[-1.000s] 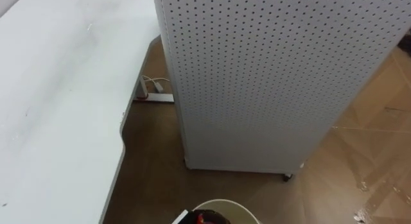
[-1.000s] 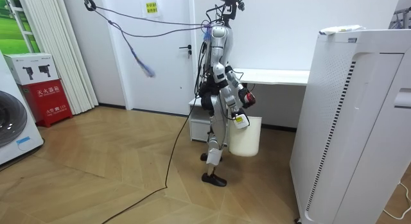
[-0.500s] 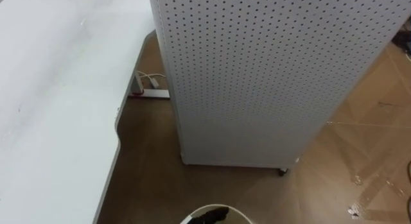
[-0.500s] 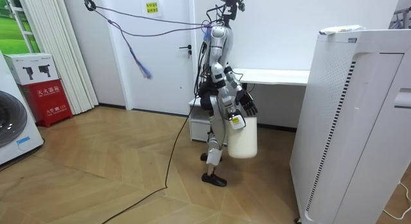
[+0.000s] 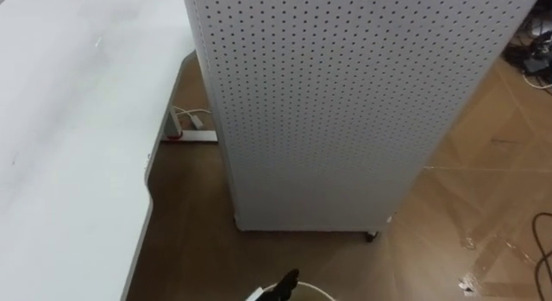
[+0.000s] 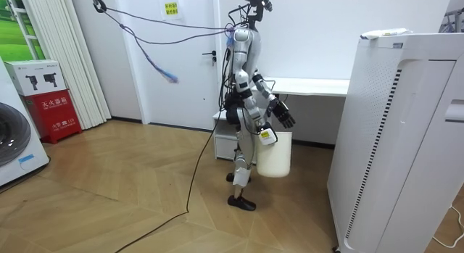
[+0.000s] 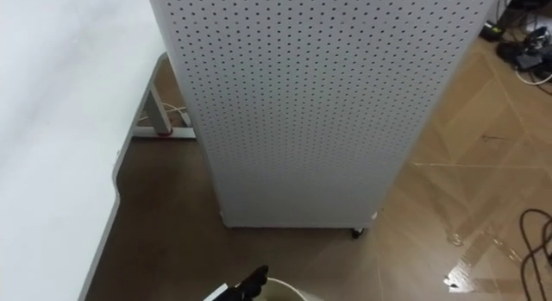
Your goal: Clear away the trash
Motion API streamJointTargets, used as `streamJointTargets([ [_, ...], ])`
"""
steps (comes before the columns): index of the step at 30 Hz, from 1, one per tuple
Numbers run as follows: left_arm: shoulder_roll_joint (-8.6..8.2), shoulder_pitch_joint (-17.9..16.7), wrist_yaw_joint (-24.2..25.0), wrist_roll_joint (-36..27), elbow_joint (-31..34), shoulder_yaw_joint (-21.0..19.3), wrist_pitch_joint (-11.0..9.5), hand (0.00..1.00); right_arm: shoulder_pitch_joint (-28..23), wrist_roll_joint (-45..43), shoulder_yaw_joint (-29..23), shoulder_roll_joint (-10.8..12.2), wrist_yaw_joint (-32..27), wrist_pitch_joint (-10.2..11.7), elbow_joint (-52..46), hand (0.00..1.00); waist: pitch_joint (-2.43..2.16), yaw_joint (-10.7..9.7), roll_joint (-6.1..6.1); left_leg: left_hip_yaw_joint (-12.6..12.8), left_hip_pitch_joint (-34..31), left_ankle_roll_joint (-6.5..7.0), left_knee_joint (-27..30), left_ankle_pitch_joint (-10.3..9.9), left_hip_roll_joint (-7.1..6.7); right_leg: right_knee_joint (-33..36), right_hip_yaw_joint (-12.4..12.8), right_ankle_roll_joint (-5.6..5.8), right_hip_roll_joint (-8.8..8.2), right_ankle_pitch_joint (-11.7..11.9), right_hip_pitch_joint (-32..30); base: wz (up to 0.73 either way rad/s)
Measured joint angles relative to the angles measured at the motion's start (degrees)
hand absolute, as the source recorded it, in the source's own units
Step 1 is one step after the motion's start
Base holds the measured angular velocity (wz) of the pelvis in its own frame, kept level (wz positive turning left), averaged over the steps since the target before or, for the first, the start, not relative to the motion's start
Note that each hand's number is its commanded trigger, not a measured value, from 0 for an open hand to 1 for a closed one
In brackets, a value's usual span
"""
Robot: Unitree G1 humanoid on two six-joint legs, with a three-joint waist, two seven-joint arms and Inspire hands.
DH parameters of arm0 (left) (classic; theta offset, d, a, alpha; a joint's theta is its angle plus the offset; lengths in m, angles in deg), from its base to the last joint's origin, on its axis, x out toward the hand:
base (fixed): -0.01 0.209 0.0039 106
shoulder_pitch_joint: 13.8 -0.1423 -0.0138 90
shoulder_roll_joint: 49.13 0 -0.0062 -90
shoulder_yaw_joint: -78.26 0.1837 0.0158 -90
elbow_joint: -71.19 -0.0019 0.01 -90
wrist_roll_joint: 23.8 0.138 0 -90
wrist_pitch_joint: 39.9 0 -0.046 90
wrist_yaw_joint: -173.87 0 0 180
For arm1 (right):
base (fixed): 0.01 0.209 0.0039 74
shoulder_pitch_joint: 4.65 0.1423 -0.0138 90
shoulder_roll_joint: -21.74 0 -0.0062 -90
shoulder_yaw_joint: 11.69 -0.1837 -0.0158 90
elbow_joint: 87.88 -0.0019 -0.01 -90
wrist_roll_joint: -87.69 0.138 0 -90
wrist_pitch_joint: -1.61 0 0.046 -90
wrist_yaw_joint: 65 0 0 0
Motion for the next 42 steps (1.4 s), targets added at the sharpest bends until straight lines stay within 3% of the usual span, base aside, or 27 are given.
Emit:
streamJointTargets([
  [1, -0.01, -0.03, -0.22, 1.98, 1.22, -0.22, -0.02, 0.0, -0.34, -0.02, -0.21, -0.05, 0.0, 0.01, -0.08, 1.0, -0.25, 0.03, 0.11, 0.0, 0.35, 0.0, -0.1, 0.0, 0.0, -0.17, 0.0, 0.01, 0.02, 0.0, 0.42, 0.0],
  [3, 0.0, -0.04, -1.04, 4.84, 2.95, -0.67, -0.38, 0.0, -0.74, -0.02, -0.28, -0.05, 0.0, 0.02, -0.24, 1.0, -0.3, 0.1, 0.17, 0.06, 1.93, 0.0, -0.91, 0.02, -0.02, -0.64, 0.13, 0.02, 0.16, 0.0, 1.68, -0.04],
  [5, -0.11, -0.03, -2.18, 8.4, 4.49, -2.37, -1.96, 0.0, -0.82, 0.0, -0.59, -0.13, 0.12, 0.33, -0.23, 1.0, -0.38, 0.02, 0.23, 0.41, 3.86, -0.07, -1.92, 0.08, -0.02, -0.93, 0.15, 0.05, 0.19, -0.02, 3.14, -0.08],
  [8, 0.1, 0.03, -4.32, 9.65, 6.16, -3.67, -3.51, 0.0, -1.76, 0.18, -1.62, -0.41, 0.55, 1.48, -0.41, 1.0, -0.62, -0.08, 0.24, 0.57, 5.53, -0.12, -2.85, 0.34, -0.08, -1.32, 0.11, 0.09, 0.19, -0.06, 4.48, -0.02],
  [11, 1.97, -0.13, -5.15, 10.66, 11.03, -4.62, -3.7, 0.0, -3.98, 0.15, -3.56, -0.59, 0.71, 1.66, -2.84, 1.0, -0.64, -0.1, 0.16, 0.71, 7.02, -0.11, -3.73, 0.48, -0.1, -1.99, 0.12, 0.11, 0.25, -0.06, 5.86, -0.01],
  [16, 2.32, -0.46, -6.3, 11.02, 12.25, -5.26, -4.12, 0.0, -4.93, 0.5, -3.96, -0.82, 1.16, 1.87, -3.17, 1.0, -0.88, -0.46, -0.24, 1.04, 10.42, -0.05, -6.09, 0.95, -0.33, -3.37, 0.53, 0.38, 0.34, -0.09, 8.63, -0.04],
  [21, 2.79, -3.04, -6.09, 13.42, 7.44, -3.48, -4.18, 0.0, -6.23, 0.35, -4.16, -0.65, 1.14, 1.86, -3.57, 1.0, -1.01, -0.43, -0.64, 2.26, 11.55, -0.04, -7.04, 0.98, -0.28, -4.09, 1.61, 0.6, 0.72, 0.07, 9.11, -0.12],
  [23, 2.96, -3.19, -5.99, 14.14, 0.15, -3.44, -3.9, 0.0, -7.09, 0.15, -4.48, -0.64, 1.16, 1.86, -3.81, 1.0, -1.09, -0.74, -0.86, 3.05, 11.85, -0.04, -7.07, 0.98, -0.23, -3.98, 1.69, 0.59, 0.79, 0.09, 8.93, -0.14],
  [26, 3.1, -3.3, -6.15, 14.85, -7.34, -3.93, -3.39, 0.0, -7.58, 0.02, -4.56, -0.93, 1.1, 1.86, -4.09, 1.0, -1.02, -0.56, -1.12, 5.86, 12.14, -0.04, -7.08, 0.97, -0.15, -3.11, 1.81, 0.36, 0.83, 0.43, 7.65, -0.44],
  [29, 2.76, -3.4, -6.7, 15.9, -11.51, -5.57, -3.36, 0.0, -7.51, -0.61, -4.55, -0.78, 1.12, 1.82, -4.14, 1.0, -0.95, 0.21, -1.84, 10.43, 12.89, -0.03, -7.57, 0.97, 0.08, -2.69, 3.02, -0.01, 1.38, 1.59, 6.03, -0.67],
  [31, 2.4, -3.32, -7.46, 16.55, -12.92, -7.34, -3.38, 0.0, -7.24, -0.86, -4.51, -0.57, 1.13, 1.74, -4.49, 1.0, -0.82, 0.78, -2.15, 12.27, 13.56, 0.03, -7.68, 0.9, 0.34, -2.92, 0.91, -0.68, 1.36, 2.75, 5.7, -0.78],
  [35, 2.17, -3.34, -9.51, 16.51, -13.9, -9.66, -3.39, 0.0, -7.22, -1.82, -4.33, -0.29, 1.2, 1.69, -4.95, 1.0, -0.79, 1.56, -2.53, 17.43, 15.45, -0.16, -9.21, -0.1, 2.1, -2.07, -4.19, -2.3, 1.3, 3.78, 5.67, -0.54],
  [36, 2.15, -3.41, -9.73, 16.48, -13.9, -9.85, -3.39, 0.0, -7.22, -1.98, -4.34, -0.3, 1.21, 1.69, -4.95, 1.0, -0.78, 1.74, -2.53, 18.2, 15.68, -0.28, -9.16, -0.18, 2.32, -1.01, -5.18, -2.74, 1.03, 3.12, 5.67, -0.31],
  [37, 2.01, -3.6, -10.11, 16.51, -13.87, -10.3, -3.38, 0.0, -7.21, -2.16, -4.34, -0.35, 1.21, 1.69, -4.98, 1.0, -0.79, 1.98, -2.53, 20.11, 16.07, -0.79, -8.43, -0.52, 2.8, 1.69, -7.49, -3.25, 0.11, 0.95, 5.81, -0.25],
  [38, 1.74, -3.8, -10.11, 16.79, -13.38, -11.08, -3.38, 0.0, -7.19, -2.63, -4.35, -0.5, 1.2, 1.69, -5.42, 1.0, -0.72, 2.18, -2.63, 21.4, 15.98, -1.4, -6.61, -1.34, 3.38, 2.5, -9.42, -4.3, 0.08, -0.35, 5.77, -0.22],
  [39, 1.6, -3.82, -10.19, 16.79, -13.34, -11.68, -3.35, 0.0, -7.2, -3.07, -4.37, -0.66, 1.16, 1.69, -5.86, 1.0, -0.55, 2.22, -2.37, 21.38, 15.69, -1.64, -5.1, -2.06, 4.05, 2.94, -9.68, -4.45, 0.21, -0.51, 5.64, -0.28],
  [41, 1.89, -4.57, -10.22, 16.2, -11.08, -12.97, -3.34, 0.0, -6.48, -5.16, -4.3, 0.0, 1.34, 1.7, -6.8, 1.0, -0.57, 3.22, -2.08, 21.42, 12.74, -3.13, 4.14, -5.3, 7.22, 5.29, -8.85, -6.04, 1.86, -2.88, 4.01, -0.33],
  [42, 2.35, -4.56, -10.17, 15.94, -10.56, -13.34, -3.34, 0.0, -6.05, -5.39, -4.29, 0.29, 1.62, 1.7, -6.74, 1.0, -0.5, 3.29, -2.18, 20.93, 11.18, -3.33, 8.1, -5.86, 8.43, 6.1, -8.07, -6.44, 2.29, -4.12, 3.55, -0.27],
])
